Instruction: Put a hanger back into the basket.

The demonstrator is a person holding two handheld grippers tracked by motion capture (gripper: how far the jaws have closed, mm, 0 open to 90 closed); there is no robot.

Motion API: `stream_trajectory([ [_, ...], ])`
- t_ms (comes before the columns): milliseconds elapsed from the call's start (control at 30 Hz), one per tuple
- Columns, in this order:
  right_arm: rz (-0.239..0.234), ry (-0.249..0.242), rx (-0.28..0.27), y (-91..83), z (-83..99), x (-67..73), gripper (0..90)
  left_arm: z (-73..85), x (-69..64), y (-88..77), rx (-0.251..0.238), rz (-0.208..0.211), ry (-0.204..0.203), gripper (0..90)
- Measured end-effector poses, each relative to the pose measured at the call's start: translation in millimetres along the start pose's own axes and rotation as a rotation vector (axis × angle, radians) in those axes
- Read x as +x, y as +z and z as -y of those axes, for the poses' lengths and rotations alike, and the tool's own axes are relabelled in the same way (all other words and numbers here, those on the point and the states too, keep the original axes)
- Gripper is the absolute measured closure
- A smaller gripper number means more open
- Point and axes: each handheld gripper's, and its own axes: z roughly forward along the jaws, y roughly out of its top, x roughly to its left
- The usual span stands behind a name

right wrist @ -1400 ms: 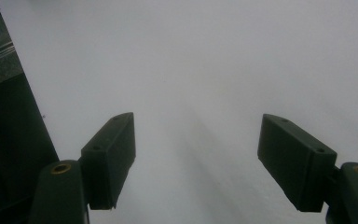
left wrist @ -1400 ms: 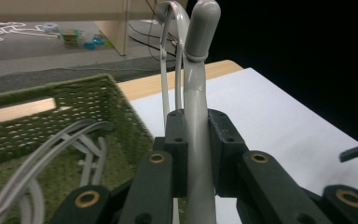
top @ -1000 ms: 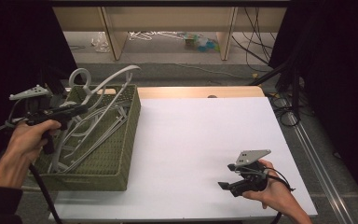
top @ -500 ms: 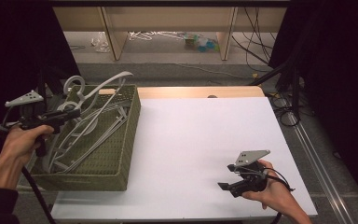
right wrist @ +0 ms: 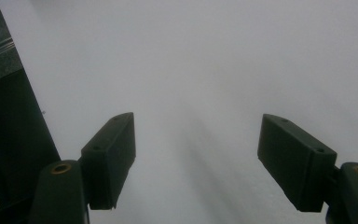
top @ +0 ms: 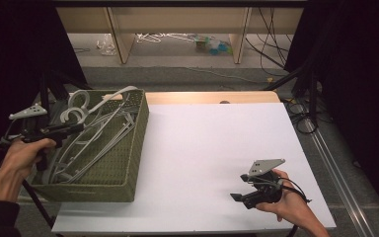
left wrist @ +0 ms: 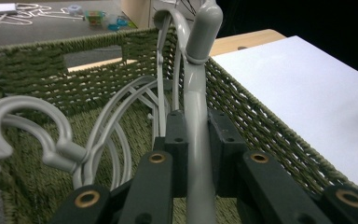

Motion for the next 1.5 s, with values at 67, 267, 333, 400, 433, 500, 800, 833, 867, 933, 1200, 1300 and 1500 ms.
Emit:
stream_trajectory([
  [67, -0.001, 0.003, 0.004, 0.1, 0.2, 0.1, 28.4, 1.6, 0.9, 0.6, 0.0, 0.007, -0.004, 78.7],
  [267, 0.005, 0.015, 0.004, 2.1, 1.2, 0.0, 28.4, 4.5, 3.2, 0.8, 0.006, 0.025, -0.015, 78.8],
  [333, 0.005, 0.006, 0.001, 2.2, 1.3, -0.6, 28.4, 4.6, 2.8, 0.8, 0.013, 0.037, -0.006, 78.8],
  [400, 0.002, 0.005, 0.001, 2.2, 1.6, -1.1, 28.4, 4.3, 1.6, 1.2, 0.018, 0.049, -0.002, 78.8],
  [433, -0.004, 0.007, 0.011, 1.3, 1.3, -1.6, 28.4, 3.9, 1.8, 1.4, 0.023, 0.051, 0.007, 78.8],
  [500, 0.002, 0.005, 0.008, 1.5, 1.7, -2.4, 28.4, 3.7, 3.1, 1.7, 0.03, 0.047, -0.001, 78.8],
  [800, 0.003, 0.006, 0.006, 1.6, 1.4, -2.2, 28.4, 12.7, 8.5, 19.5, 0.084, 0.042, -0.037, 78.7],
  [833, 0.005, 0.004, 0.005, 2.0, 1.6, -2.8, 28.4, 13.2, 9.0, 21.3, 0.097, 0.047, -0.043, 78.6],
  [867, 0.006, 0.002, 0.009, 2.1, 1.8, -2.9, 28.4, 13.7, 8.6, 23.3, 0.103, 0.043, -0.045, 78.6],
  [933, 0.005, 0.001, 0.008, 2.2, 1.7, -3.0, 28.4, 14.5, 8.5, 27.9, 0.123, 0.037, -0.045, 78.6],
  [1200, 0.005, -0.004, 0.002, 1.1, 2.2, -3.5, 28.4, 21.6, 13.7, 34.1, 0.17, -0.031, -0.068, 77.3],
  [1300, 0.006, -0.001, 0.002, 1.4, 2.2, -4.0, 28.4, 24.4, 19.4, 33.3, 0.175, -0.081, -0.062, 76.9],
  [1500, 0.004, -0.001, 0.001, 1.4, 2.5, -3.9, 28.4, 30.7, 27.3, 32.1, 0.174, -0.123, -0.056, 76.0],
])
